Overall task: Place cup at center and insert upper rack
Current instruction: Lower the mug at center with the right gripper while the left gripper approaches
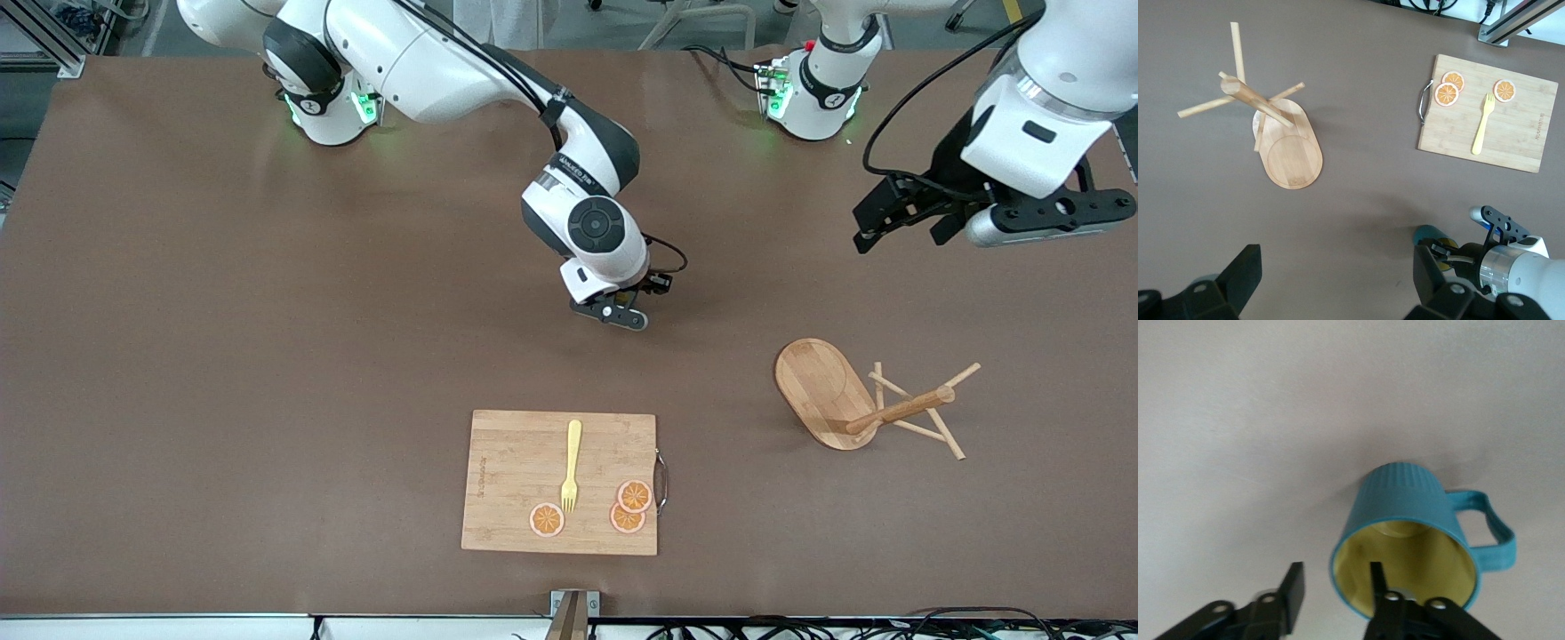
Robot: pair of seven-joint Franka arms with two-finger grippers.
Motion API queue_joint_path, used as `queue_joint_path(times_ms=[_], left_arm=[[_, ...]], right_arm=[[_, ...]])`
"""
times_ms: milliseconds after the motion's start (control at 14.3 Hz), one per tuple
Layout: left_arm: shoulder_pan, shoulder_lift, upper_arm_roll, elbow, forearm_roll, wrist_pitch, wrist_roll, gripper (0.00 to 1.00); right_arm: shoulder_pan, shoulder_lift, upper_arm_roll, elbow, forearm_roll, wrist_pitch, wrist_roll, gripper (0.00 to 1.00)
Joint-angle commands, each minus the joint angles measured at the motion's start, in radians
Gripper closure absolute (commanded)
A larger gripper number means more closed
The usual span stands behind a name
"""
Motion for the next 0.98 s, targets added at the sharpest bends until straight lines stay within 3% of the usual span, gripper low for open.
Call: queue_joint_path(times_ms=[0, 279, 488, 907], left_arm=[[0.003, 0.013, -0.03, 0.022, -0.003, 0.019, -0.04, 0.0], [0.004, 0.02, -0.107, 0.019, 0.008, 0.033, -0.162, 0.0], [0.004, 0.028, -0.151, 0.016, 0.008, 0.048, -0.216, 0.0], [0.0, 0.066, -0.3, 0.011, 0.044, 0.098, -0.398, 0.0]], right_arm=[[-0.007, -0.02, 0.0, 0.022, 0.03, -0.017, 0.018, 0.0], [-0.101, -0.103, -0.001, 0.073, 0.03, -0.208, 0.004, 0.0], [-0.245, -0.21, -0.001, 0.093, 0.029, -0.384, -0.072, 0.0], [-0.496, -0.276, -0.035, 0.087, -0.055, -0.492, -0.325, 0.0]])
